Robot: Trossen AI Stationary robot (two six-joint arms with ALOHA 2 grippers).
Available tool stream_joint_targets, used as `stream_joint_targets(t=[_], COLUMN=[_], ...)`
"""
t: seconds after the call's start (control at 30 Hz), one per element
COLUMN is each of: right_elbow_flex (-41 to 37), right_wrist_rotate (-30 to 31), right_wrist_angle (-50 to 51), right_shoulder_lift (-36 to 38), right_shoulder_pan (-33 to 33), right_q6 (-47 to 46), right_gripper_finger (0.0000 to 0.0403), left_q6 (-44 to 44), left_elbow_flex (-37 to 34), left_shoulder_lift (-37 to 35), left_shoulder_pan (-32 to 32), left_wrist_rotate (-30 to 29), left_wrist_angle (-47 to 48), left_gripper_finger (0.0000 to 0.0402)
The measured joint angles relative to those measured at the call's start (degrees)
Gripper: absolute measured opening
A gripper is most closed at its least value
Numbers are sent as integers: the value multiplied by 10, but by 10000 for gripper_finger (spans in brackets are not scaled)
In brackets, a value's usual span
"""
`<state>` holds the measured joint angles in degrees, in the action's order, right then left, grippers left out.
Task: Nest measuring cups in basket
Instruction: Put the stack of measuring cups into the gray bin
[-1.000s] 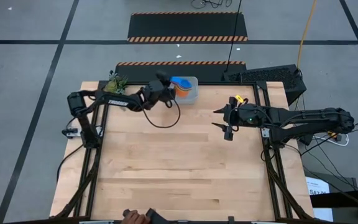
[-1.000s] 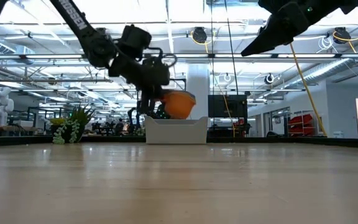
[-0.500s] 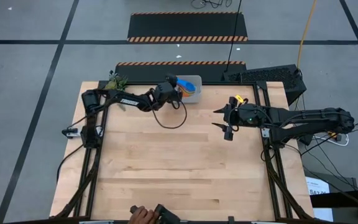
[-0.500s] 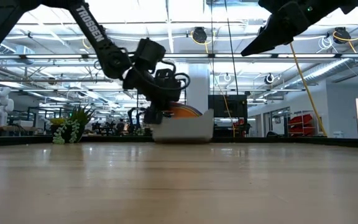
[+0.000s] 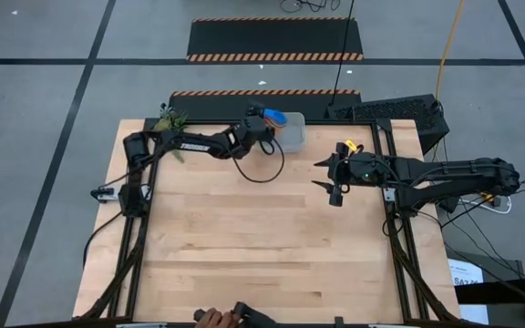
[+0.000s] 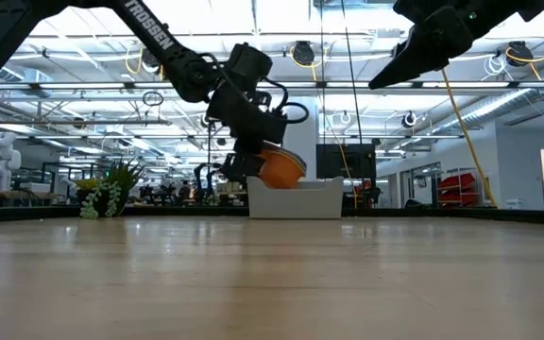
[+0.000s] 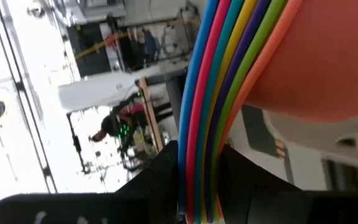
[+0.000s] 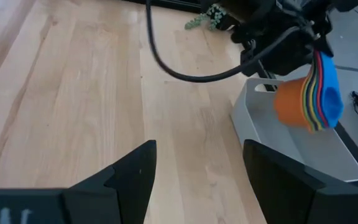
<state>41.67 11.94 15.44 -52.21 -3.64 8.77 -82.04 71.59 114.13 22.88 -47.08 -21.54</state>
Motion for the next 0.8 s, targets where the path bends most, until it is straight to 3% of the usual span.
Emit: stream_joint_targets(t=[0.5, 0.67, 0.8], right_elbow_flex=[0, 0, 0], right_wrist_rotate=[0, 0, 0], right_wrist_angle=[-1, -2, -4], right_shoulder_lift=[0, 0, 0], right_shoulder_pan=[0, 0, 0], right_q6=[9, 8, 8], right_gripper_finger=[233, 233, 233], left_q6=[87, 83, 107], left_elbow_flex=[9, 27, 46], left_shoulder_lift=[3, 24, 32], left_shoulder_pan=[-4, -9, -13], left_wrist_rotate=[125, 58, 44], left_wrist_angle=[-4, -22, -21], left_gripper_finger=[79, 79, 79])
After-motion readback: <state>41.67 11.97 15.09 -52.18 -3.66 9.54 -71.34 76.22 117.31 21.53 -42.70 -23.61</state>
